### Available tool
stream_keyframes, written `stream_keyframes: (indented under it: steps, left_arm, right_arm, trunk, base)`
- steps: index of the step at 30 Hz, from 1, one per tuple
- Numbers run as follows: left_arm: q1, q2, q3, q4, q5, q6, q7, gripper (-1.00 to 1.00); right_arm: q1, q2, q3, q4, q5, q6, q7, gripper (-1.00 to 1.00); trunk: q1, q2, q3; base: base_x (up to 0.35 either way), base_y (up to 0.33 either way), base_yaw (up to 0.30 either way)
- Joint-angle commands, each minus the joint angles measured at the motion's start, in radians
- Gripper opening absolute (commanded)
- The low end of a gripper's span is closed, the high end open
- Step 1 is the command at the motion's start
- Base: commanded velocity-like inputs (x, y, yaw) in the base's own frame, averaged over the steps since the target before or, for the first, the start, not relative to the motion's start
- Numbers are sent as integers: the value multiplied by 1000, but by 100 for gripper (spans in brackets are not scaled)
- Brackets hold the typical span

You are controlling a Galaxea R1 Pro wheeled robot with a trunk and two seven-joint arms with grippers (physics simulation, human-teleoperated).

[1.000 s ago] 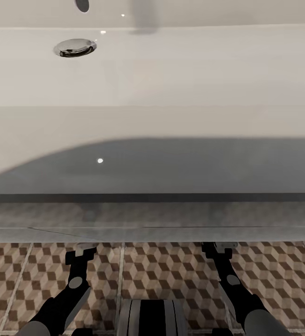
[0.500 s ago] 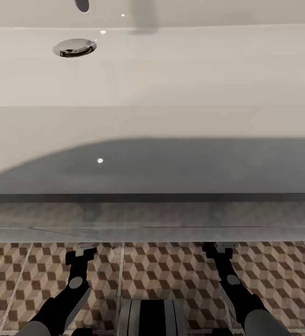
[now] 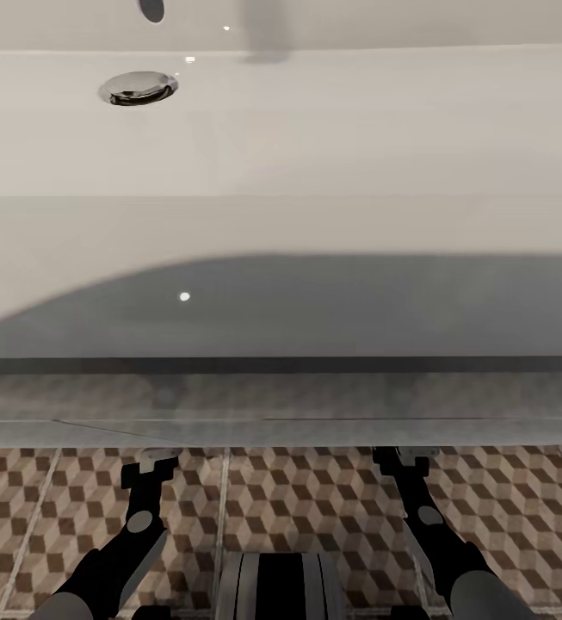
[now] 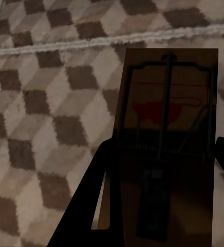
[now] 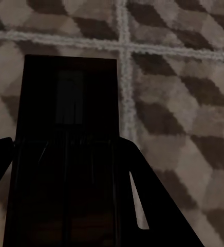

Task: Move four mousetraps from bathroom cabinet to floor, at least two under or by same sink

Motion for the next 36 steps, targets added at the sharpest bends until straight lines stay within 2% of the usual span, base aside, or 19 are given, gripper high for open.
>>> stream_keyframes:
  steps: [1,14,18,36]
  left_arm:
    - [-1,2,-8,0,10,-5,6,-100]
    - [-1,1,-9,0,10,-5,7,-100]
    - [-1,1,-9,0,10,-5,9,-100]
    - [-1,0,-7,0,12,-8,10,-100]
  right_arm:
    - [0,0,-3,0,10,-3,-5,-100]
    - [0,-1,-3,-2,9,-1,-5,-100]
    - [0,-1,-3,-2,9,-1,-5,-100]
    - [0,-1,-2,-2,8,-1,-5,-100]
  trunk:
    - [0,0,0]
    - [0,0,0]
    - [2,-1,-16]
    - [2,-1,-16]
  base:
    - [0,0,0]
    - [0,0,0]
    - [0,0,0]
    - [0,0,0]
